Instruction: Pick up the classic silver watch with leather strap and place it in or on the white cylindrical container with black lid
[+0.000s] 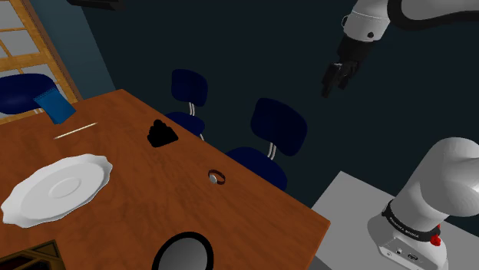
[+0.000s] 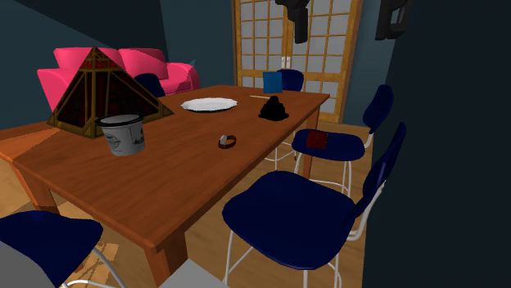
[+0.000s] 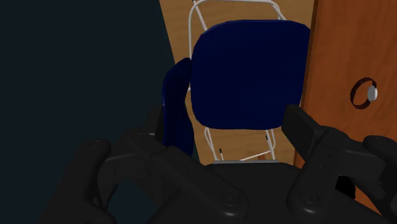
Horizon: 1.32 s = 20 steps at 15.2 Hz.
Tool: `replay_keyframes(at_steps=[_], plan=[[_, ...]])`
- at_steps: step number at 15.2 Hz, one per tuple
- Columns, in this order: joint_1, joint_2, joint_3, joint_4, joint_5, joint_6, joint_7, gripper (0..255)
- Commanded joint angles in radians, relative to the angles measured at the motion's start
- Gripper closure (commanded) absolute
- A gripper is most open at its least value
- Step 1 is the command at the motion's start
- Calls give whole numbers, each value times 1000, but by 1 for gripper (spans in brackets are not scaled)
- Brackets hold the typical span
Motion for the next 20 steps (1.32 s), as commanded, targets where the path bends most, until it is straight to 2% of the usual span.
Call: replay_keyframes(at_steps=[1, 12, 20], plan=[[0, 0, 0, 0, 0, 0, 0, 0], [39, 278, 213, 51, 54, 194, 230, 0], [40, 551, 359, 184, 3, 299, 418, 0]])
